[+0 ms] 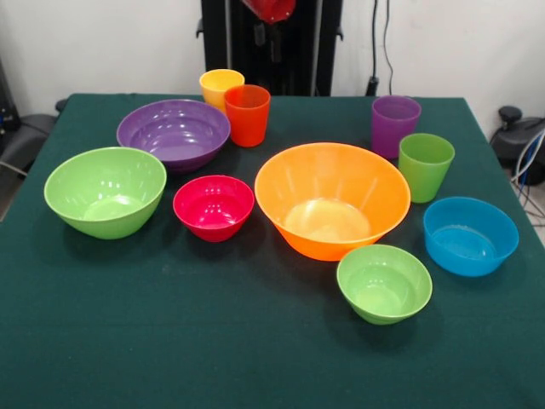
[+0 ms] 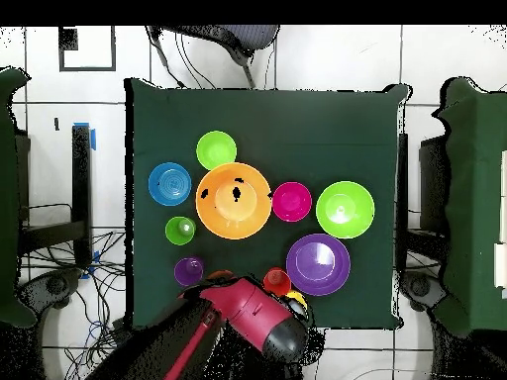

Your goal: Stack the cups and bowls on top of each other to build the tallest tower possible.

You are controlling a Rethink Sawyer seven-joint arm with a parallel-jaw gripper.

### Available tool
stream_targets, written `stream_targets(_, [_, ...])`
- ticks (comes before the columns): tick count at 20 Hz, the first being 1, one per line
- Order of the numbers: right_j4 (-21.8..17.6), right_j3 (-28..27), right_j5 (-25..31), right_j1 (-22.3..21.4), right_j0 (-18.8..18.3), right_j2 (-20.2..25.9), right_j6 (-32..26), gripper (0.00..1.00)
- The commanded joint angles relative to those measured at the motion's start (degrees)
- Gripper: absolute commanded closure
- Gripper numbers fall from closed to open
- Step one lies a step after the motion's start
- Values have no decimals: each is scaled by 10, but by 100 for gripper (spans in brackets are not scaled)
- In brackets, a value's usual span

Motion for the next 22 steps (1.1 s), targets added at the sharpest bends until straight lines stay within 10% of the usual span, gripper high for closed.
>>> stream_targets(1, [-60, -23, 54, 35, 10, 80, -110, 0])
stream_targets(22, [-53, -53, 104, 24, -26, 93, -99, 0])
